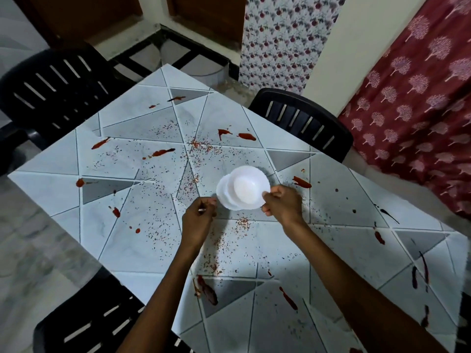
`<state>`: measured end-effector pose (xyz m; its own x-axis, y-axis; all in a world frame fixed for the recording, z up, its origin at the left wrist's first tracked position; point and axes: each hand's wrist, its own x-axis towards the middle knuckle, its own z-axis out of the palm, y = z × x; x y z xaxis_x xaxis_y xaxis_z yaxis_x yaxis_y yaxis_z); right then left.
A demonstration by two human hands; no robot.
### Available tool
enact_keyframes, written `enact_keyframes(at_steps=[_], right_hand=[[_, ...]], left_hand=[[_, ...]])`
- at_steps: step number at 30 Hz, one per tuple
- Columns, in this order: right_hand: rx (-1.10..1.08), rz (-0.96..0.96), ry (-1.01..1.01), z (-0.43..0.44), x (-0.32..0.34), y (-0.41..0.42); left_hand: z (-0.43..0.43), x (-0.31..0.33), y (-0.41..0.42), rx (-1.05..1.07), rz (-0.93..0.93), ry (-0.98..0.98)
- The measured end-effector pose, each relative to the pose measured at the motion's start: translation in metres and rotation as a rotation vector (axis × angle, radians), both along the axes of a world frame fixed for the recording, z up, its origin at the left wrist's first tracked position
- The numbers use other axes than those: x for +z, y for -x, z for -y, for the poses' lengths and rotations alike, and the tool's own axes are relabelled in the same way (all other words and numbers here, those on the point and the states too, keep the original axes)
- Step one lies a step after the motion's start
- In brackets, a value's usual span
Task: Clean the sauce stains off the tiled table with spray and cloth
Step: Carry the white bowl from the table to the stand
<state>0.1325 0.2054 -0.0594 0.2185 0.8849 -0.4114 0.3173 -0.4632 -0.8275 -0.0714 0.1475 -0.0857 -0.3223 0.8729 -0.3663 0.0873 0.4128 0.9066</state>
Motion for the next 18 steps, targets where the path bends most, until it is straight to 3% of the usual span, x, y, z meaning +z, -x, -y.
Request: enact_keyframes(at_steps=[18], right_hand=[[0.058,0.279,0.063,-0.025,-0.035,0.034]], left_hand=[[-0.057,-0.026,0.002,0.000,-0.103,-0.049]])
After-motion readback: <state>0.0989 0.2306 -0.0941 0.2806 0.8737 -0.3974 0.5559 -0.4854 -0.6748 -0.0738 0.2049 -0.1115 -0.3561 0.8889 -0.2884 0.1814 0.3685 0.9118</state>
